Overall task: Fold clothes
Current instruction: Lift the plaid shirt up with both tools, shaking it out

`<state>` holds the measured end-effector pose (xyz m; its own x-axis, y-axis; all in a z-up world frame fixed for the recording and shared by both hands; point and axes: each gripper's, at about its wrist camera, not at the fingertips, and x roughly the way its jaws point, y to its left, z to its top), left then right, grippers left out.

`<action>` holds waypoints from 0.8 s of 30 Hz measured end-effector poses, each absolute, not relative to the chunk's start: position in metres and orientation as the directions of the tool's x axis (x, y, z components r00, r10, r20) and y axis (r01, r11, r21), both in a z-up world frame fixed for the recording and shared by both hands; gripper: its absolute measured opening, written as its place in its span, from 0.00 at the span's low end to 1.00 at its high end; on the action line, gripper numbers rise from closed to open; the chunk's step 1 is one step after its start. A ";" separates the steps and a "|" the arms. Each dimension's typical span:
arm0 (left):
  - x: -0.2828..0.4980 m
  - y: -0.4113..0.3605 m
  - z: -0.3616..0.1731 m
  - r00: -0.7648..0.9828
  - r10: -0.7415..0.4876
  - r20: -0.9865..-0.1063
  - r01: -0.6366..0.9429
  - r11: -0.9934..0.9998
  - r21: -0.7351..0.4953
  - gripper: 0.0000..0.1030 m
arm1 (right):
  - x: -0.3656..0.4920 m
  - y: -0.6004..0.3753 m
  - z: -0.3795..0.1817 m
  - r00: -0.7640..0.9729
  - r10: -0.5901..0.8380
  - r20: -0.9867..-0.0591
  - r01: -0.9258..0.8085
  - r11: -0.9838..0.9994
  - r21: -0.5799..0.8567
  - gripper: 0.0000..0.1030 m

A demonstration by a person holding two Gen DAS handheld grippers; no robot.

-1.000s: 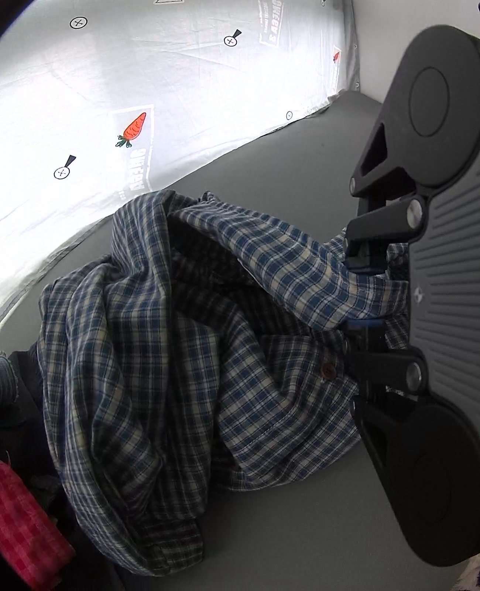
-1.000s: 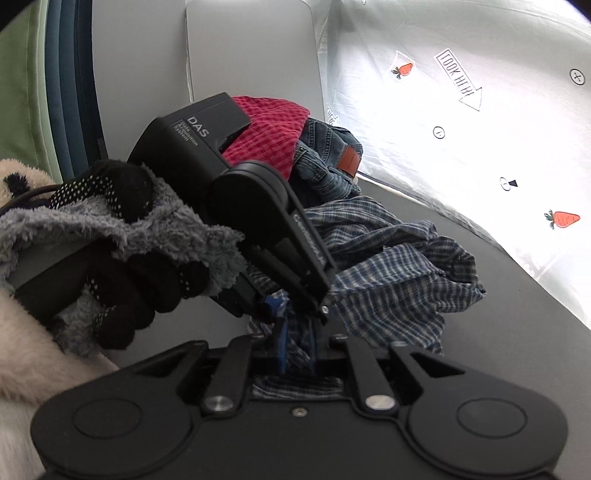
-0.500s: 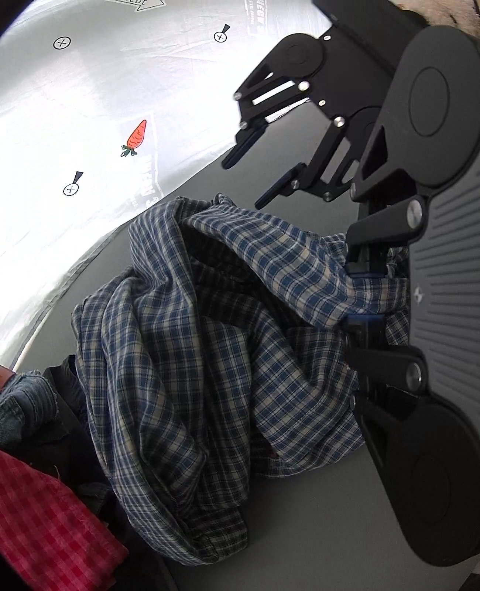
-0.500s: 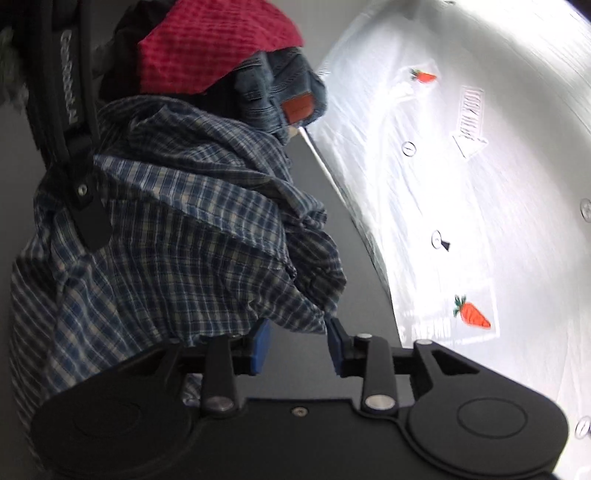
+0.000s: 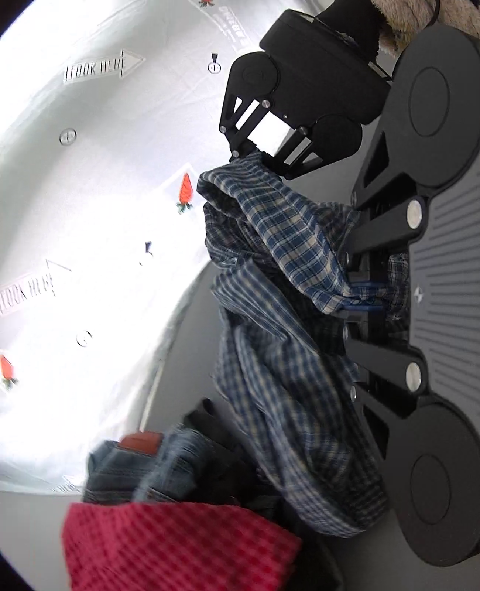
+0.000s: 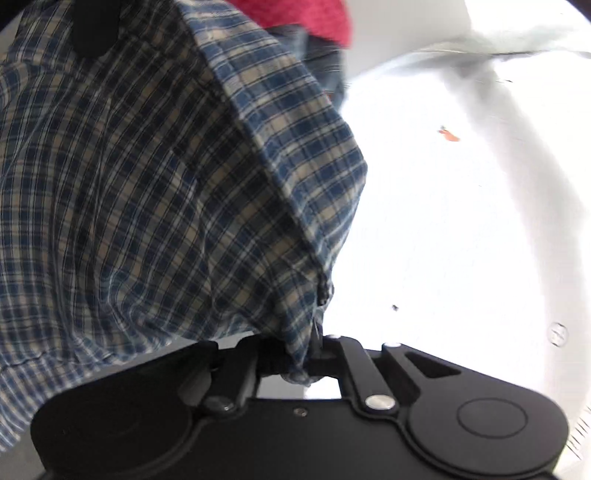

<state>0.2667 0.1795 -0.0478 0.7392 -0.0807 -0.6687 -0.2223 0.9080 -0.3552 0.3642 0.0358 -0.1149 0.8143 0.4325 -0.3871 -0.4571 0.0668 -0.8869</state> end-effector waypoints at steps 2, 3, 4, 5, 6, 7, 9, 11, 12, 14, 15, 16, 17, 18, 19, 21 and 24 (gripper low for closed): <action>0.271 0.163 -0.005 0.810 -0.068 -0.582 -0.131 0.947 -0.294 0.08 | 0.367 0.010 -0.063 0.876 0.397 -0.273 -0.385 0.236 -0.893 0.04; 0.268 0.152 0.022 0.856 -0.063 -0.513 -0.078 0.965 -0.249 0.08 | 0.369 -0.003 -0.036 0.903 0.371 -0.216 -0.343 0.320 -0.883 0.04; 0.264 0.142 0.049 0.895 -0.063 -0.442 -0.032 0.978 -0.204 0.08 | 0.367 -0.018 -0.008 0.927 0.343 -0.154 -0.291 0.397 -0.870 0.04; 0.260 0.133 0.072 0.924 -0.068 -0.376 0.000 0.984 -0.176 0.08 | 0.361 -0.035 0.020 0.944 0.316 -0.091 -0.238 0.467 -0.852 0.04; 0.256 0.123 0.096 0.949 -0.076 -0.306 0.032 0.989 -0.146 0.08 | 0.353 -0.051 0.048 0.958 0.287 -0.029 -0.185 0.532 -0.826 0.04; 0.249 0.112 0.124 0.971 -0.094 -0.219 0.070 0.991 -0.113 0.08 | 0.345 -0.067 0.076 0.967 0.253 0.030 -0.130 0.593 -0.794 0.04; 0.234 0.098 0.165 0.985 -0.144 -0.091 0.137 0.988 -0.077 0.08 | 0.325 -0.091 0.117 0.970 0.196 0.143 -0.019 0.648 -0.762 0.04; 0.219 0.090 0.196 0.983 -0.184 0.000 0.183 0.981 -0.066 0.08 | 0.301 -0.108 0.151 0.954 0.140 0.266 0.111 0.657 -0.745 0.05; 0.212 0.086 0.209 0.980 -0.196 0.039 0.198 0.978 -0.061 0.08 | 0.289 -0.116 0.168 0.938 0.112 0.327 0.177 0.657 -0.733 0.05; 0.189 0.076 0.236 0.971 -0.195 0.140 0.201 0.979 -0.034 0.08 | 0.260 -0.126 0.196 0.892 0.074 0.446 0.300 0.640 -0.707 0.05; 0.178 0.071 0.248 0.963 -0.193 0.188 0.200 0.980 -0.020 0.08 | 0.249 -0.129 0.204 0.873 0.066 0.484 0.337 0.636 -0.694 0.05; 0.167 0.067 0.255 0.956 -0.183 0.230 0.189 0.982 -0.004 0.08 | 0.237 -0.132 0.213 0.848 0.058 0.526 0.376 0.634 -0.675 0.05; 0.154 0.060 0.265 0.944 -0.172 0.281 0.174 0.985 0.018 0.08 | 0.227 -0.135 0.220 0.830 0.051 0.555 0.404 0.632 -0.662 0.05; 0.142 0.058 0.273 0.932 -0.161 0.324 0.159 0.987 0.033 0.08 | 0.218 -0.137 0.225 0.814 0.047 0.580 0.428 0.627 -0.651 0.05; 0.130 0.055 0.280 0.921 -0.154 0.358 0.148 0.988 0.043 0.08 | 0.210 -0.139 0.229 0.796 0.043 0.604 0.451 0.623 -0.639 0.04; 0.112 0.053 0.291 0.903 -0.146 0.405 0.137 0.989 0.053 0.08 | 0.193 -0.145 0.237 0.765 0.041 0.642 0.485 0.620 -0.617 0.04; 0.078 0.049 0.303 0.875 -0.138 0.465 0.122 0.990 0.066 0.08 | 0.169 -0.154 0.244 0.753 0.064 0.655 0.474 0.636 -0.608 0.05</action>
